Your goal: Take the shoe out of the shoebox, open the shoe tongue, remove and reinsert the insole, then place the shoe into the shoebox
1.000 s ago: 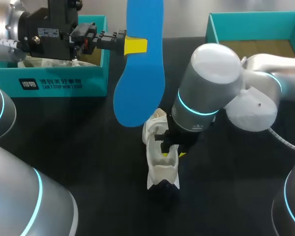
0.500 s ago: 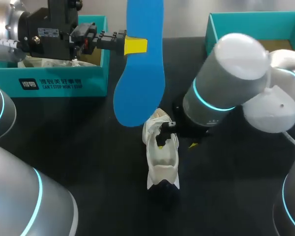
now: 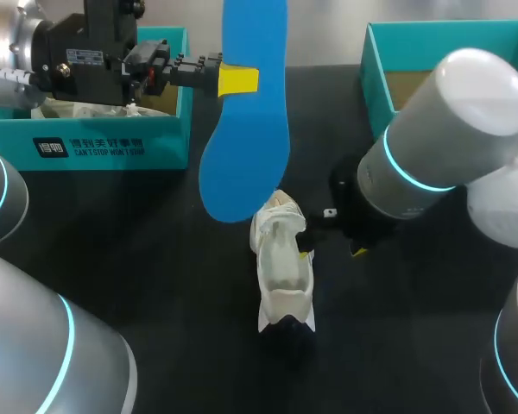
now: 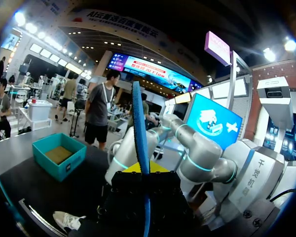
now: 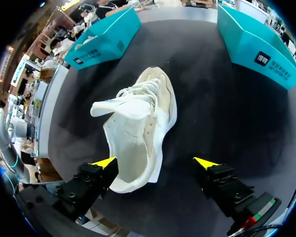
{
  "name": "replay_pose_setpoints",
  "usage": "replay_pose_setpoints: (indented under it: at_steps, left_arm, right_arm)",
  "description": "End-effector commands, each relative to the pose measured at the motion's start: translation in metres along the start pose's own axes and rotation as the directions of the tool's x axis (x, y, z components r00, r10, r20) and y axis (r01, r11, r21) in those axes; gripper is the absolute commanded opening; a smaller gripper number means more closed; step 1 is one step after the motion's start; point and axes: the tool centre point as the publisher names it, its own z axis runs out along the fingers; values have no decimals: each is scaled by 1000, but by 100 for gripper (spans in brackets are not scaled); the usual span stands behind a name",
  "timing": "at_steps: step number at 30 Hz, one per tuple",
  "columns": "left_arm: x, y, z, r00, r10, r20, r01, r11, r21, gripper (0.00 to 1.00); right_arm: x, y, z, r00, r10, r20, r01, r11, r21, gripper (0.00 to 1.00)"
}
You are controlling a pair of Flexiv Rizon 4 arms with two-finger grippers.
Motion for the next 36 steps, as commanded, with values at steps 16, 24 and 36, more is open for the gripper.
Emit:
replay_pose_setpoints:
  at_steps: [16, 24, 36]
  left_arm:
    - [0, 1, 0, 1000, 1, 0, -1, 1000, -1, 0]
    - [0, 1, 0, 1000, 1, 0, -1, 1000, -1, 0]
    - [-36, 10, 5, 919, 393, 23, -392, 907, 157, 0]
  right_arm:
    - [-11, 19, -77, 922, 30, -386, -117, 972, -205, 100]
    - [-10, 25, -79, 918, 21, -395, -100, 979, -180, 100]
    - [-13, 47, -94, 807, 7, -591, -128, 978, -163, 100]
